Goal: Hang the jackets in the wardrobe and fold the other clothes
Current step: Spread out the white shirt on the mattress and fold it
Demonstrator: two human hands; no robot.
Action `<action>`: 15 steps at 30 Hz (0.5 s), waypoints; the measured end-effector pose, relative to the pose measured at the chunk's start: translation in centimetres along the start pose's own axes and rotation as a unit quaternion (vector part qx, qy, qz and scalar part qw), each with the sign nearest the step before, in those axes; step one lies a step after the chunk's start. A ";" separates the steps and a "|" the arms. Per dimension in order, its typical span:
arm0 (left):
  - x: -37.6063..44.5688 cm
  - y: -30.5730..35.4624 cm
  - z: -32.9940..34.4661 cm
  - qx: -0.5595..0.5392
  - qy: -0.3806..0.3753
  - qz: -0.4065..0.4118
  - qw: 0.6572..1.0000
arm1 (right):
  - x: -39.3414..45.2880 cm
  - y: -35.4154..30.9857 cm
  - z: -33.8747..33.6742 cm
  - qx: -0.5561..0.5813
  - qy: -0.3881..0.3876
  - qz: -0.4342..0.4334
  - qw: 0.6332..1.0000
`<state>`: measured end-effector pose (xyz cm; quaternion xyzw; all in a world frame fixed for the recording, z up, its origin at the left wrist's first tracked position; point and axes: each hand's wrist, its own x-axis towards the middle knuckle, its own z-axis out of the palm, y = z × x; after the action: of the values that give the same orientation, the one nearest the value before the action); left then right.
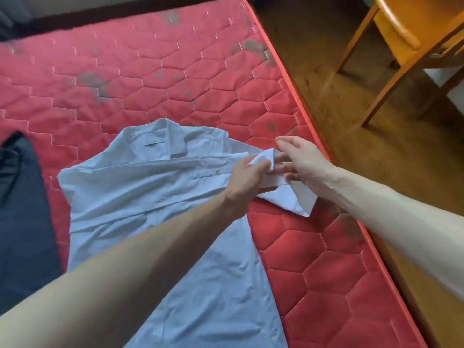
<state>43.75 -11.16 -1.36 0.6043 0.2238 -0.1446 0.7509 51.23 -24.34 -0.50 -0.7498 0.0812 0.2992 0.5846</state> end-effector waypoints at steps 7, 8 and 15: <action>-0.6 1.6 -12.8 -0.080 0.166 0.013 0.983 | 0.5 2.2 6.3 -0.121 0.151 -0.124 0.973; -0.8 1.8 -14.9 -0.104 0.168 0.015 0.980 | 0.6 3.1 6.8 -0.139 0.181 -0.118 0.967; -4.1 1.6 -28.4 -0.147 0.099 -0.052 0.983 | 2.3 7.7 10.6 -0.156 0.294 0.001 0.943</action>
<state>36.44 16.63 -2.73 0.4862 0.3467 -0.0883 0.7972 45.70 -16.39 -9.60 -0.8861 0.2023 0.0753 0.4102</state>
